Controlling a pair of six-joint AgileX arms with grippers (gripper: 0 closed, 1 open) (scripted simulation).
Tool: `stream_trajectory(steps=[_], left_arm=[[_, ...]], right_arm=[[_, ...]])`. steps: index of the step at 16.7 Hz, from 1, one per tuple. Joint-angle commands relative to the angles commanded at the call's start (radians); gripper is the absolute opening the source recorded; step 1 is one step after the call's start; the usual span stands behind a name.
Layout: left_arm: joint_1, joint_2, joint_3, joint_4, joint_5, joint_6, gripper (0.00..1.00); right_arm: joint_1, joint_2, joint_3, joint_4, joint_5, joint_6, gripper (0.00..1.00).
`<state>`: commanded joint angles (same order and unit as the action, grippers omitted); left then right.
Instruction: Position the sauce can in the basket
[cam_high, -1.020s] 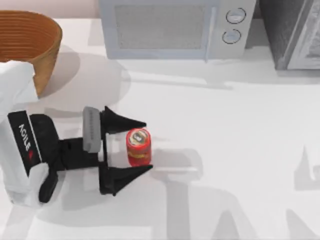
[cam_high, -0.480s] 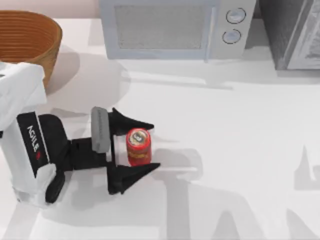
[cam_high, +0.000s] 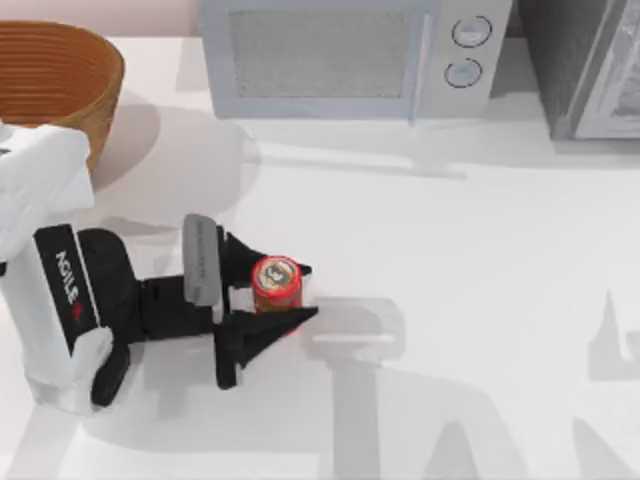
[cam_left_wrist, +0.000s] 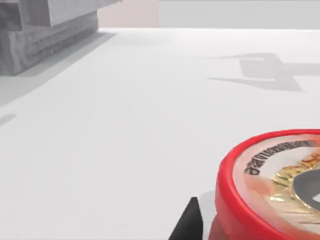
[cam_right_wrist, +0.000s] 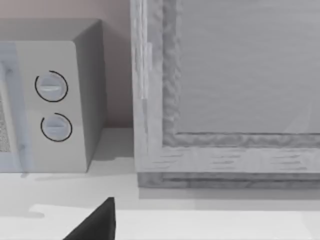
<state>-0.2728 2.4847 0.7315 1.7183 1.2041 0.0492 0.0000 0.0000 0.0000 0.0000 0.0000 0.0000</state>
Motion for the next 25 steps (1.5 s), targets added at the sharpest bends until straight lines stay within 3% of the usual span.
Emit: stream_trajectory(steps=[2,3,14,25], left_arm=[[0.0,0.0,0.0,0.0,0.0,0.0,0.02],[0.0,0.0,0.0,0.0,0.0,0.0,0.0],[0.024,-0.022,0.023,-0.031,0.016,0.007,0.0],[0.344,-0.386,0.408,-0.62,0.11,0.047,0.0]], right_arm=[[0.0,0.0,0.0,0.0,0.0,0.0,1.0],[0.0,0.0,0.0,0.0,0.0,0.0,1.0],[0.0,0.0,0.0,0.0,0.0,0.0,1.0],[0.0,0.0,0.0,0.0,0.0,0.0,1.0]])
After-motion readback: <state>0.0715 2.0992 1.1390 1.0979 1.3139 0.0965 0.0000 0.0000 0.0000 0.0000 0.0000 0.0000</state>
